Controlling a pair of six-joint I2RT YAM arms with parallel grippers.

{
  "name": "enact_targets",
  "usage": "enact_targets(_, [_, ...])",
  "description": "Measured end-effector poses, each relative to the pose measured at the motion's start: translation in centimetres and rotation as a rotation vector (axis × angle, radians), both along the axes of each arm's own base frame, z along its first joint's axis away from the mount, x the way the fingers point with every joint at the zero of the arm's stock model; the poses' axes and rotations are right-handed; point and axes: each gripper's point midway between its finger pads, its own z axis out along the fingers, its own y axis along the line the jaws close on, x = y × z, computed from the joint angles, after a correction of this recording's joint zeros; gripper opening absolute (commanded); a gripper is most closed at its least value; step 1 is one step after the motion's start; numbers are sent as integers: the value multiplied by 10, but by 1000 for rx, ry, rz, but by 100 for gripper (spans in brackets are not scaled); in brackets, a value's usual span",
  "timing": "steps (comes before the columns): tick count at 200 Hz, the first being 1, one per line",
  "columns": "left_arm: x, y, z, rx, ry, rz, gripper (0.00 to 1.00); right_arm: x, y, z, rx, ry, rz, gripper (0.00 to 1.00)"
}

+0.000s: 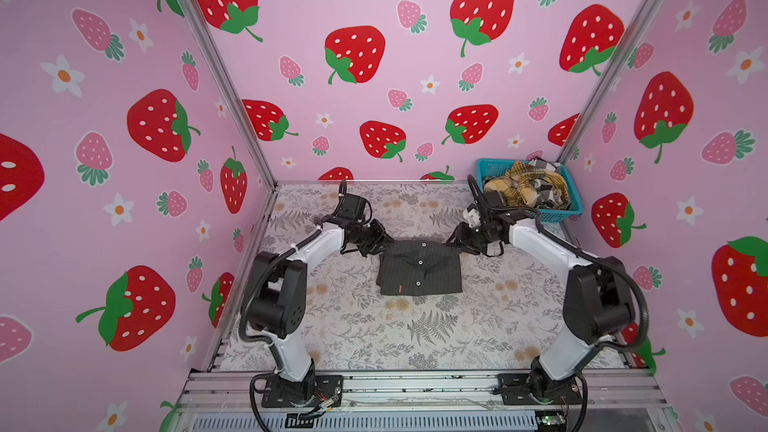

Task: Fold and stack the long sleeve shirts
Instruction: 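Lift the near half and fold it away from the robot with both grippers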

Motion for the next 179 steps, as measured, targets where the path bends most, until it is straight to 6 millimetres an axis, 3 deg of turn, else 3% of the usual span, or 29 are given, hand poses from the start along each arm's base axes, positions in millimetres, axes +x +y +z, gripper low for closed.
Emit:
enact_targets(13, [20,11,-17,-10,15,41,68,40,11,9,15,-44,17,78])
enact_targets(27, [34,30,-23,-22,29,95,64,77,21,29,27,-130,36,78])
enact_targets(42, [48,54,-10,-29,2,154,58,94,24,52,25,-209,54,72])
enact_targets(57, [56,74,18,-28,-60,198,58,92,23,67,8,-256,68,69])
enact_targets(71, [54,79,50,-22,-131,204,62,80,19,65,-30,-266,79,64])
enact_targets(91, [40,59,84,-11,-220,131,69,51,20,40,-108,-234,120,60])
enact_targets(105, [34,37,89,24,-247,46,74,37,20,16,-167,-202,144,65])
enact_targets(120, [33,16,78,77,-257,-49,76,25,20,-8,-225,-168,165,71])
enact_targets(133, [33,10,56,127,-235,-92,76,24,14,-19,-264,-160,169,72])
enact_targets(163, [38,28,-9,241,-121,-132,78,37,-1,-31,-314,-164,144,74])
enact_targets(179, [42,35,-34,271,-81,-142,78,41,-6,-38,-334,-162,135,75])
